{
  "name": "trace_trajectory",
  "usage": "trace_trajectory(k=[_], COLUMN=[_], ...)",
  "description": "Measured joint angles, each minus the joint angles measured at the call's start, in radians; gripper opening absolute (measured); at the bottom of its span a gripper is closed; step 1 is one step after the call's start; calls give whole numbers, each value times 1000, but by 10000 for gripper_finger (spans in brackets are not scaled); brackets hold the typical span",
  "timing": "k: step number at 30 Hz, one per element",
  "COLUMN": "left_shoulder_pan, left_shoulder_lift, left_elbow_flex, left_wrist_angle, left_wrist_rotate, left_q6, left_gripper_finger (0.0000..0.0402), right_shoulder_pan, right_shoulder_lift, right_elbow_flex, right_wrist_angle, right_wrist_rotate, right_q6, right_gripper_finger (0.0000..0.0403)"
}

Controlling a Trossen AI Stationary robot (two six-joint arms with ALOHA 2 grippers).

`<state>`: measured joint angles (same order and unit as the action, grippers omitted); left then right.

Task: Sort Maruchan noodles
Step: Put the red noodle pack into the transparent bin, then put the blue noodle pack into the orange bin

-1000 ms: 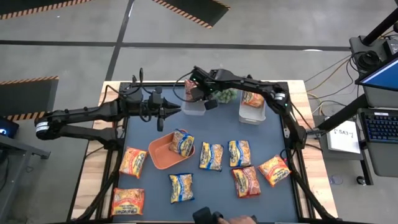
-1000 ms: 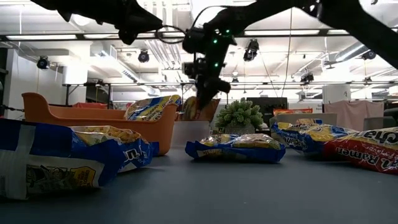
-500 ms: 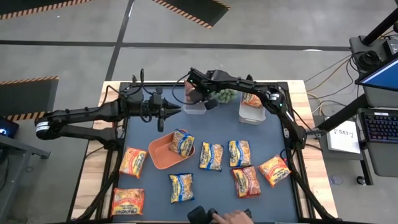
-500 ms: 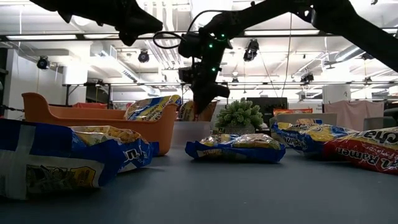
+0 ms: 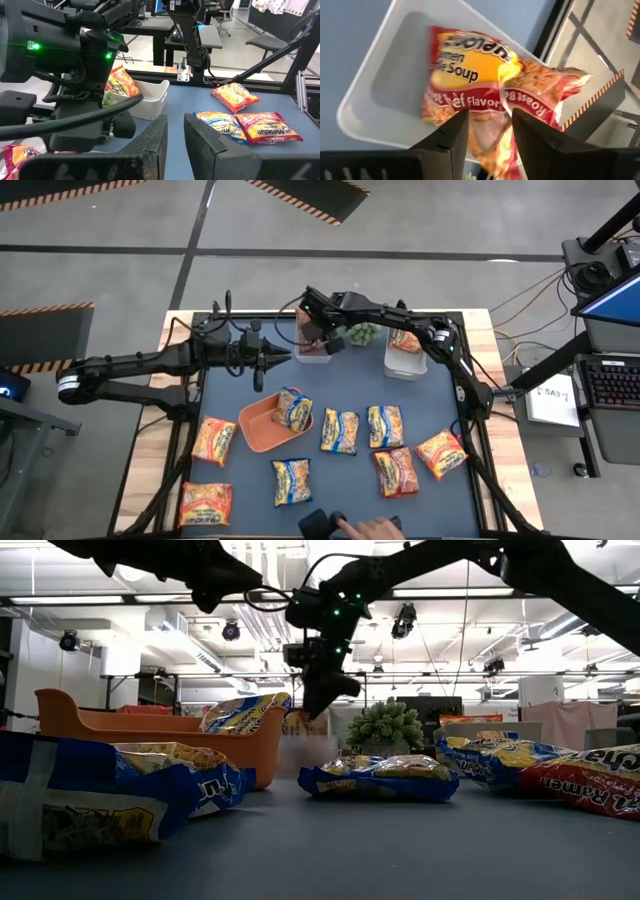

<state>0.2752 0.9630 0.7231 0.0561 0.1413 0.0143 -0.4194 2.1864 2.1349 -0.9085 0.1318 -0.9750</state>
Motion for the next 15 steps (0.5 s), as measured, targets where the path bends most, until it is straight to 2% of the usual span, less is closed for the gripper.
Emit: trace_trajectory(k=[6, 15], left_shoulder_pan=[0, 0], left_shoulder_lift=[0, 0], left_elbow_flex=[0, 0], left_wrist_angle=[4, -58], left_wrist_rotate=[0, -1], left_q6=[0, -28], left_gripper_finger=[47, 47], right_shoulder_pan=[1, 1], right_shoulder_lift=[0, -75], right_elbow_flex=[0, 5], right_wrist_angle=[32, -68], right_wrist_rotate=[2, -23], right_q6=[19, 208], right_gripper_finger=[148, 136])
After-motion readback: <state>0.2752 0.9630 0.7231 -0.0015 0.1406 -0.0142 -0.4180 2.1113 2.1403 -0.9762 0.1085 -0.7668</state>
